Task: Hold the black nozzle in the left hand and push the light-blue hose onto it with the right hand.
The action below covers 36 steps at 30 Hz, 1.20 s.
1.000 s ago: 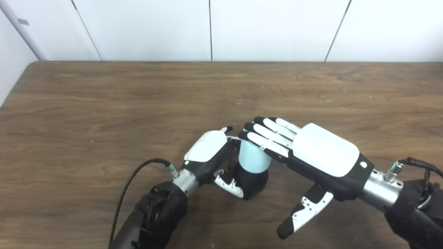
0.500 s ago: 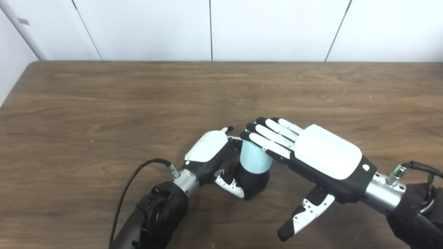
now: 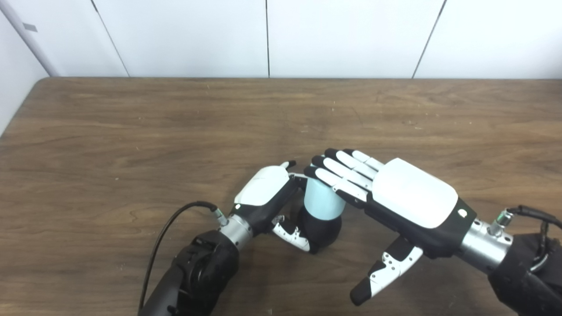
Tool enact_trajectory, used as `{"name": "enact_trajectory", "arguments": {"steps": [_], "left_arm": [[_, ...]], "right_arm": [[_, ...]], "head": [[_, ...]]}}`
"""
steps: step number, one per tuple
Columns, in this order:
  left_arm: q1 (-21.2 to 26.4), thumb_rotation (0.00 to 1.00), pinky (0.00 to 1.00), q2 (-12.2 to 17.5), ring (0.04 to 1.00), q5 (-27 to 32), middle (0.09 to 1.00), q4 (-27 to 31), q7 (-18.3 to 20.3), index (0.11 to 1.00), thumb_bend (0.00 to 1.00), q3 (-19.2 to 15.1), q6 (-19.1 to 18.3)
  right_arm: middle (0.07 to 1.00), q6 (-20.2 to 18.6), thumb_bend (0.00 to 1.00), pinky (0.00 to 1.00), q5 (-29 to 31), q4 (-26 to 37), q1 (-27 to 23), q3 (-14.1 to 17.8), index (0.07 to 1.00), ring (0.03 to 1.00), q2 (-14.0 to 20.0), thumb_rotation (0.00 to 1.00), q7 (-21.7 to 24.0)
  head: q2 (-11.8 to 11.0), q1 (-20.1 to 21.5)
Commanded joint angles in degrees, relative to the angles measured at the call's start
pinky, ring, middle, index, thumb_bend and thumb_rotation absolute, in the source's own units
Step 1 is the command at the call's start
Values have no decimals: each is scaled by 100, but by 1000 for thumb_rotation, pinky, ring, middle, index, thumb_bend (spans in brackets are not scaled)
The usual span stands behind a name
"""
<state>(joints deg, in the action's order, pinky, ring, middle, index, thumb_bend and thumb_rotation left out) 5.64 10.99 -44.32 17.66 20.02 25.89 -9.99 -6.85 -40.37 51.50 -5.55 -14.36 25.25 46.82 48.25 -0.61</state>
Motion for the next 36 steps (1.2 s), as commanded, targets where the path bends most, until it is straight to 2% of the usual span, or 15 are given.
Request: {"name": "enact_trajectory", "arguments": {"steps": [1, 15, 36], "left_arm": [[-40, 0, 1000, 139, 719, -160, 523, -151, 165, 454, 518, -6, -156], [-43, 0, 1000, 170, 719, -158, 523, -135, 201, 454, 518, 14, -150], [-13, 0, 1000, 174, 719, -131, 521, -141, 230, 455, 519, 22, -159]], "right_arm": [[1000, -159, 734, 1000, -165, -251, 308, -94, 1000, 1000, 172, 1000, 414], [1000, -356, 735, 1000, -91, -229, 317, -183, 1000, 1000, 165, 1000, 455], [1000, -345, 723, 1000, -228, -222, 255, -412, 1000, 1000, 120, 1000, 473]], "head": [[6, 0], [10, 12], [18, 13]]}}
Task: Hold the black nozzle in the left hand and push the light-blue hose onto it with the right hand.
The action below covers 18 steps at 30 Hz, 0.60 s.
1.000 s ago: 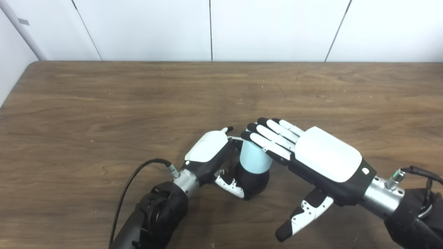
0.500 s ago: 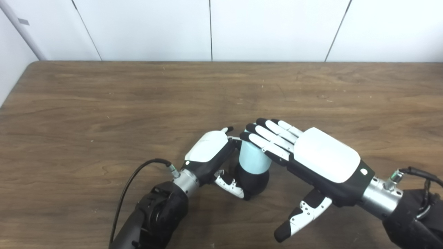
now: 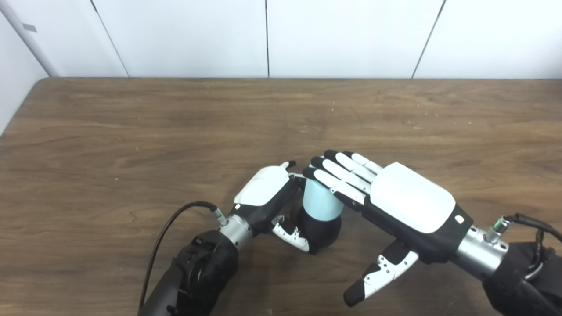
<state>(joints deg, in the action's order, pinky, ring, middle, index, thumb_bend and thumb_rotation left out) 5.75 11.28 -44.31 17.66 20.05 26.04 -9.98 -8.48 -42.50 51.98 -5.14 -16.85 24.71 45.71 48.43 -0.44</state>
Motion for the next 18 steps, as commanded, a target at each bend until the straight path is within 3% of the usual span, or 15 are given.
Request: {"name": "enact_trajectory", "arguments": {"steps": [1, 18], "left_arm": [[-24, 0, 1000, 143, 719, -131, 521, -132, 232, 455, 519, 9, -164], [-6, 0, 1000, 117, 718, -122, 521, -165, 215, 454, 519, 7, -165]], "right_arm": [[1000, -184, 723, 1000, -9, -278, 187, -163, 1000, 1000, 180, 1000, 589], [1000, -107, 723, 1000, -14, -348, 77, -181, 1000, 1000, 240, 1000, 548]], "head": [[2, -1], [7, -10]]}}
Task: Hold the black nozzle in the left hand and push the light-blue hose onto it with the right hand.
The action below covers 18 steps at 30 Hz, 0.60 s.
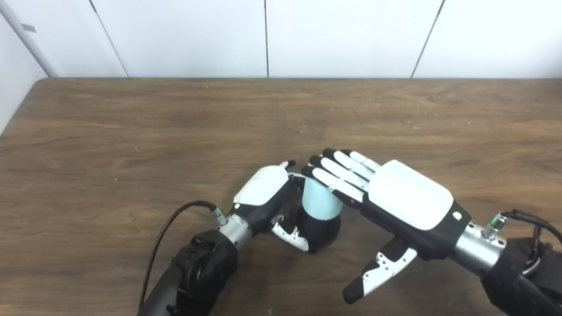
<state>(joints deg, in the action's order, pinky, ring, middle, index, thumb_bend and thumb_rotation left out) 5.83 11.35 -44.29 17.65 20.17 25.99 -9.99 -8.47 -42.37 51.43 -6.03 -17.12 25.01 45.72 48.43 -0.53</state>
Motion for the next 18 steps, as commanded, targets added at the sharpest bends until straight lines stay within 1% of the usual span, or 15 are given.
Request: {"name": "enact_trajectory", "arguments": {"steps": [1, 18], "left_arm": [[-13, 0, 1000, 106, 718, -129, 521, -166, 203, 454, 519, 14, -168], [10, 0, 1000, 94, 717, -152, 520, -152, 243, 455, 519, 27, -225]], "right_arm": [[1000, -109, 723, 1000, -33, -303, 155, -157, 1000, 1000, 208, 1000, 550], [1000, -36, 723, 1000, -103, -437, 194, -235, 1000, 1000, 203, 1000, 475]], "head": [[8, -1], [17, -13]]}}
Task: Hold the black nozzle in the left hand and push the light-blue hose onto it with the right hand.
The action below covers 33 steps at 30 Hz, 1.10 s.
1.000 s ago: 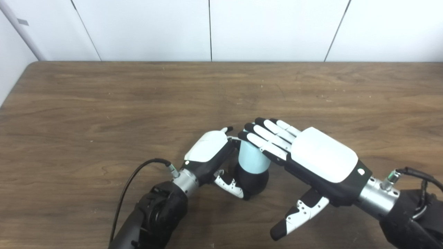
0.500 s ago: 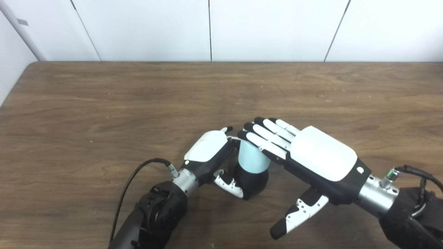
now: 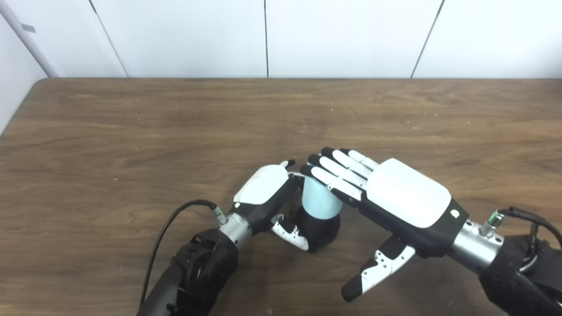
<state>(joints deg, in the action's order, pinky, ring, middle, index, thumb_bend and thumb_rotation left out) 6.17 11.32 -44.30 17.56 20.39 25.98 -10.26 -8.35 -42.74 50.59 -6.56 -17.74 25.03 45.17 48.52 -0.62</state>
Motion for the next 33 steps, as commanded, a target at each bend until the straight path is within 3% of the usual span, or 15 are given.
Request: {"name": "enact_trajectory", "arguments": {"steps": [1, 33], "left_arm": [[-28, 0, 1000, 98, 717, -152, 520, -137, 223, 455, 519, 30, -198], [-53, 0, 1000, 103, 718, -166, 519, -120, 259, 456, 519, 46, -217]], "right_arm": [[1000, -42, 723, 1000, -81, -368, 253, -193, 1000, 1000, 195, 1000, 519], [1000, 10, 722, 1000, -186, -504, 327, -399, 1000, 1000, 252, 1000, 471]], "head": [[7, -6], [46, -6]]}}
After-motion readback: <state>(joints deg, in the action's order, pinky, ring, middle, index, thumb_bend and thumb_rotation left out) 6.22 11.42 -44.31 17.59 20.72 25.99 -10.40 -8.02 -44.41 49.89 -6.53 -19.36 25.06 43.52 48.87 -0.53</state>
